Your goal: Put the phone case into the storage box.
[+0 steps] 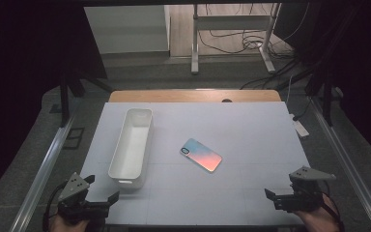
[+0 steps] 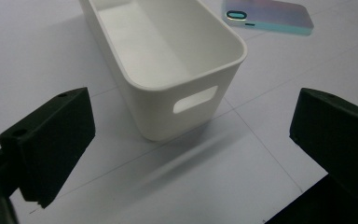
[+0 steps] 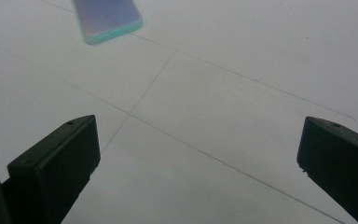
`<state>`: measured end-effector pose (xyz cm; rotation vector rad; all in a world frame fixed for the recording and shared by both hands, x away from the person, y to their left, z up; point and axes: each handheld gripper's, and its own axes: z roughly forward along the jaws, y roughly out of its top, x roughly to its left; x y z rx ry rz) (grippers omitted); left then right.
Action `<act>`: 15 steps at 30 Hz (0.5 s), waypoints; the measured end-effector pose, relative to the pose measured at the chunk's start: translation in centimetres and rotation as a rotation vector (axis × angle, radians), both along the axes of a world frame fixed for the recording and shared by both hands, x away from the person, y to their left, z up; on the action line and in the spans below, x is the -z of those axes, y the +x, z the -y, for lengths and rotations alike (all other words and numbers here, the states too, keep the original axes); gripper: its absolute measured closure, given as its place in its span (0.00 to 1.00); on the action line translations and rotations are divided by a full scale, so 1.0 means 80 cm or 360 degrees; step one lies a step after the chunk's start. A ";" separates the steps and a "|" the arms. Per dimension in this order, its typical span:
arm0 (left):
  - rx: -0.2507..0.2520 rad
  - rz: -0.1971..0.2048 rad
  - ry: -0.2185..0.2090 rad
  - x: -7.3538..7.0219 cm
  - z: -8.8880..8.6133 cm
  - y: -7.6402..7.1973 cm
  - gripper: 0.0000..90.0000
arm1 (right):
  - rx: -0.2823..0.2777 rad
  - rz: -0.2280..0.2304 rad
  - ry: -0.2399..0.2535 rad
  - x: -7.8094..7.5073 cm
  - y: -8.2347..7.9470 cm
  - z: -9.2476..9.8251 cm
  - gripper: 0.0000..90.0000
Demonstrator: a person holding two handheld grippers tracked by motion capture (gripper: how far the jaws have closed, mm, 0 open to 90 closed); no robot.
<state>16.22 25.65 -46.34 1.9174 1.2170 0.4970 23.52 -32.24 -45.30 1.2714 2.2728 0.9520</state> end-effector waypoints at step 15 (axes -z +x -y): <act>0.0003 -0.0006 -0.0004 0.000 0.000 0.000 0.01 | -0.0064 -0.0026 -0.0018 0.000 0.003 -0.005 0.00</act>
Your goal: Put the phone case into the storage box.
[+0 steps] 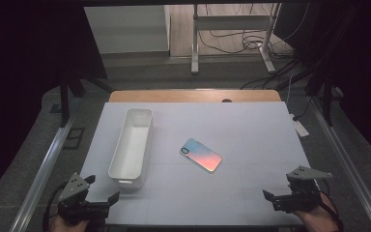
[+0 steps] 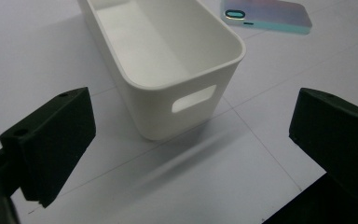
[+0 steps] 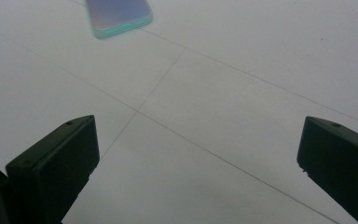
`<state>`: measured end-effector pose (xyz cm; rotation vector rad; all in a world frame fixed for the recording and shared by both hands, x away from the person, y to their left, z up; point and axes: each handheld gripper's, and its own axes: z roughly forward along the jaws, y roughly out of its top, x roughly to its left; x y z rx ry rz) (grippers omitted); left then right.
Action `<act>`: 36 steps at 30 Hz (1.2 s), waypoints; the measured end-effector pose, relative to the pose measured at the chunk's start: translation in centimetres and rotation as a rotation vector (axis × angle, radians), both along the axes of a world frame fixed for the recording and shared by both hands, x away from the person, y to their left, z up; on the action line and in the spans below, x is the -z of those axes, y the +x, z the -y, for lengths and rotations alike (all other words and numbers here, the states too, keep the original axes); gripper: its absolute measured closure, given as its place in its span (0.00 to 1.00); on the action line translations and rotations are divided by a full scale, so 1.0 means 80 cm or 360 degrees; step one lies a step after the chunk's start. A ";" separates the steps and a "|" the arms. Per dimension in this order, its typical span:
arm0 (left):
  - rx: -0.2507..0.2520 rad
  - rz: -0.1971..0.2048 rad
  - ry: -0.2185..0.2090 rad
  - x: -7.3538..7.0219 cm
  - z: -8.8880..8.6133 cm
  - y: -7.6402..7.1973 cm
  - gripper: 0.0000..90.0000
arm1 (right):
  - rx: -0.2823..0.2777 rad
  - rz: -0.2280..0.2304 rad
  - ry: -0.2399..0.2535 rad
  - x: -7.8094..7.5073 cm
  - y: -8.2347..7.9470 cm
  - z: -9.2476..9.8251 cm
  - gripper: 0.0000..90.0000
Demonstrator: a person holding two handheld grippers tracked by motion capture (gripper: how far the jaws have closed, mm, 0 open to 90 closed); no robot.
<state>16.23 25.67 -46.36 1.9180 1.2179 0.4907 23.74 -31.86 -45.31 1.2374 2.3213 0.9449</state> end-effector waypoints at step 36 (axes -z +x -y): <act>-0.0001 -0.0008 0.0002 0.000 0.000 0.001 0.01 | -0.0170 -0.0053 0.0056 -0.007 0.032 -0.023 0.00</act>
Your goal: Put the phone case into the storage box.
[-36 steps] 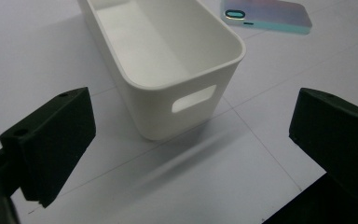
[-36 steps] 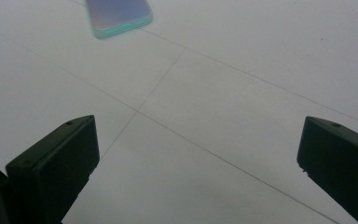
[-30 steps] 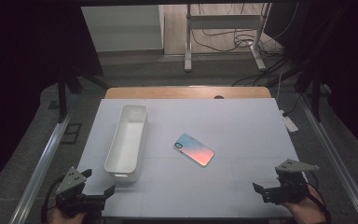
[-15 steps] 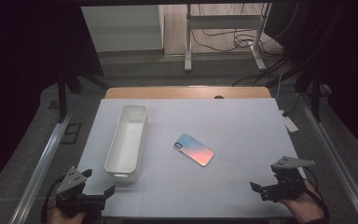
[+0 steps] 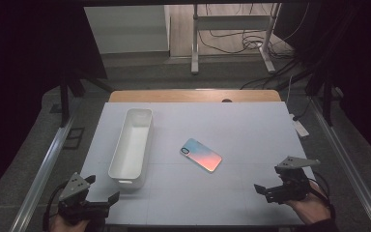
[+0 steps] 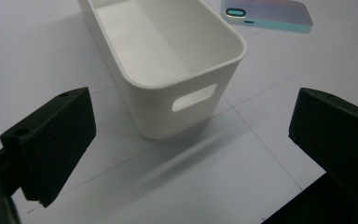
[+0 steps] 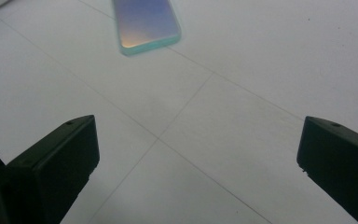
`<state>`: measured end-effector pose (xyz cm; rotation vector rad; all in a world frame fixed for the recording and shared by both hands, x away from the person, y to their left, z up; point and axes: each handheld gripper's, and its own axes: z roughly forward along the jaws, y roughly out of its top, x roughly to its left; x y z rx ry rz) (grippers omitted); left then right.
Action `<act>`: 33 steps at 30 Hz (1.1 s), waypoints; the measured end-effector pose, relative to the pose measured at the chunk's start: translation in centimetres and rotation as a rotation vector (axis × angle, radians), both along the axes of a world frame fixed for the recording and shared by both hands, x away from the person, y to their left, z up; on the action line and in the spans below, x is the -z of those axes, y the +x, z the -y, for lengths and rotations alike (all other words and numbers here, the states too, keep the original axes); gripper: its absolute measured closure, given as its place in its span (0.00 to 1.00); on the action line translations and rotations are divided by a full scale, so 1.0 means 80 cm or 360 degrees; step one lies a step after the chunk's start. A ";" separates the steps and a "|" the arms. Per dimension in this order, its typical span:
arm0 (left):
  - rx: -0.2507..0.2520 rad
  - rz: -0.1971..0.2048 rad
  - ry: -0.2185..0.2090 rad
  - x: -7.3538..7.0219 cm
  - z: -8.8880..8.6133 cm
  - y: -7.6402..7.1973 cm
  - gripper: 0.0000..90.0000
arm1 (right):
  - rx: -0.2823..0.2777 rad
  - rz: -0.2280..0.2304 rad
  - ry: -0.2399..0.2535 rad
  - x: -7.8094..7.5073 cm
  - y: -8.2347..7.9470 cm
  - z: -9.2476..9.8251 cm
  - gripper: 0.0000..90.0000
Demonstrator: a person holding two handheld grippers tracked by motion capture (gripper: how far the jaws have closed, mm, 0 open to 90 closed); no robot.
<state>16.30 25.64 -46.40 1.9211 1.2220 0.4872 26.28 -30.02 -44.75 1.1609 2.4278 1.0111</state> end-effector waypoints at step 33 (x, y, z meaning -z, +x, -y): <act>0.0006 -0.0008 0.0005 0.000 0.000 0.001 0.01 | -0.0125 -0.0035 -0.0054 -0.005 0.037 -0.042 0.00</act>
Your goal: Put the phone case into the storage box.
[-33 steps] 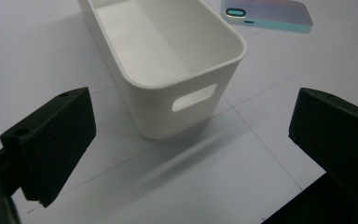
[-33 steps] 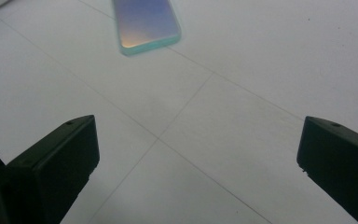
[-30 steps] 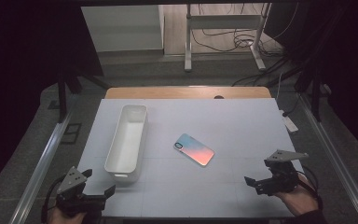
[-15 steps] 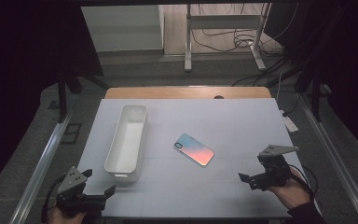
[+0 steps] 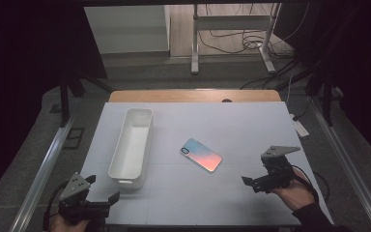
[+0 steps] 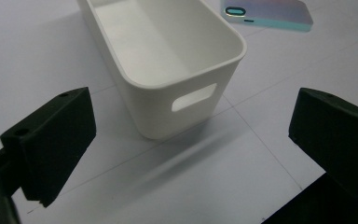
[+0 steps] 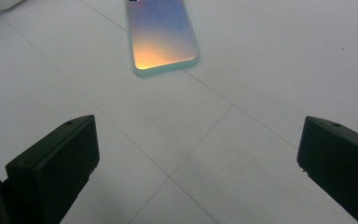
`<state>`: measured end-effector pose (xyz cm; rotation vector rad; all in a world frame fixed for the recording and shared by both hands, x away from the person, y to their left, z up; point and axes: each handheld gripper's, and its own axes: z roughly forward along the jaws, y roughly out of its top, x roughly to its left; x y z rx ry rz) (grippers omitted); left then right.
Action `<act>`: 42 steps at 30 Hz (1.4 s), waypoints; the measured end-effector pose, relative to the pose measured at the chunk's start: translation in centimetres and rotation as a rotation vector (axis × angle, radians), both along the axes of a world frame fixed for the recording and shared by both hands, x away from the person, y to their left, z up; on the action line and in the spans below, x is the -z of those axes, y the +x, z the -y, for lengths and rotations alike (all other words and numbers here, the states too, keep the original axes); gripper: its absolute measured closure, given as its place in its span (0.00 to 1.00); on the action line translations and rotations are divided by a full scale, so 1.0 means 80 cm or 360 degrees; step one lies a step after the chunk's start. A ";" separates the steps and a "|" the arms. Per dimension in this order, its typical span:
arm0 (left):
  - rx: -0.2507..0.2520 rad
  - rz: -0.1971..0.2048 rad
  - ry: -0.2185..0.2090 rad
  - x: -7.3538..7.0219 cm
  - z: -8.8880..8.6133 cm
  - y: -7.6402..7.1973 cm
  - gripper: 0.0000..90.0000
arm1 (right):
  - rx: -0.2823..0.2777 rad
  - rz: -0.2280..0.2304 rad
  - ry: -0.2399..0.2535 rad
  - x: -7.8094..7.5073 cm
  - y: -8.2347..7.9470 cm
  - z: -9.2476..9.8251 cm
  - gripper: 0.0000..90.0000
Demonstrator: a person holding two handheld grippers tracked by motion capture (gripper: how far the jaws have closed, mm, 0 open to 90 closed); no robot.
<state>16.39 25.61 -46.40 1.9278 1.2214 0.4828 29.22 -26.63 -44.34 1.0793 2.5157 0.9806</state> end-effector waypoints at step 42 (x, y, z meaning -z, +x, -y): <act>0.0007 -0.0009 -0.0013 0.000 -0.001 0.001 0.01 | -0.0118 -0.0043 -0.0081 0.011 0.037 -0.051 0.00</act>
